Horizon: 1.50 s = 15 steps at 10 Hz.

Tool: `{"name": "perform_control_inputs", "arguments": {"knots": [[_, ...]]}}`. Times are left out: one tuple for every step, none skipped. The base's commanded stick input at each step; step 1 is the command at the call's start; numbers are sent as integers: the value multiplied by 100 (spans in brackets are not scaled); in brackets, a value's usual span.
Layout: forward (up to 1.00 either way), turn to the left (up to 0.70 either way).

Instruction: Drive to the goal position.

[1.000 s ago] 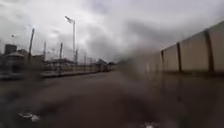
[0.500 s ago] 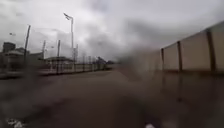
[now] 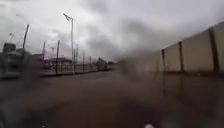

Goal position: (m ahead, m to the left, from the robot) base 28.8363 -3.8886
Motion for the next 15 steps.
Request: {"name": "perform_control_inputs", "arguments": {"knots": [[50, 2], [50, 2], [50, 2], [50, 2], [50, 2], [50, 2], [50, 2], [50, 2], [50, 2], [50, 2], [50, 2], [50, 2], [50, 2], [50, 2], [50, 2]]}}
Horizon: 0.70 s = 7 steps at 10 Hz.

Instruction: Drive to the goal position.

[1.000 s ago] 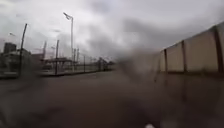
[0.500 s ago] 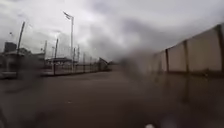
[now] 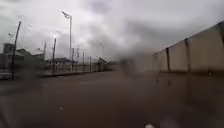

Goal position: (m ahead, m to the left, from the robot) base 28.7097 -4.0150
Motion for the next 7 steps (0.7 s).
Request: {"name": "perform_control_inputs", "arguments": {"knots": [[50, 2], [50, 2], [50, 2], [50, 2], [50, 2], [50, 2], [50, 2]]}}
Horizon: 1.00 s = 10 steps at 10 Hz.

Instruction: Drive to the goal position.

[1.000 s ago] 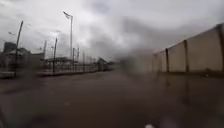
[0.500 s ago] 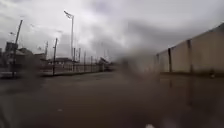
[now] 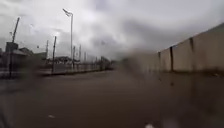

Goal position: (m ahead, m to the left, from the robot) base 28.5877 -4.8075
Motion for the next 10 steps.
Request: {"name": "perform_control_inputs", "arguments": {"knots": [[50, 2], [50, 2], [50, 2], [50, 2], [50, 2], [50, 2], [50, 2], [50, 2], [50, 2], [50, 2]]}}
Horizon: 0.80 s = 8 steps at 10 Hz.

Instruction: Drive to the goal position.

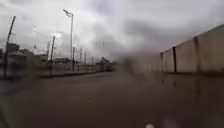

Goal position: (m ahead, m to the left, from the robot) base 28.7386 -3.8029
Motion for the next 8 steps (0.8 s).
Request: {"name": "perform_control_inputs", "arguments": {"knots": [[50, 2], [50, 2], [50, 2], [50, 2], [50, 2], [50, 2], [50, 2], [50, 2]]}}
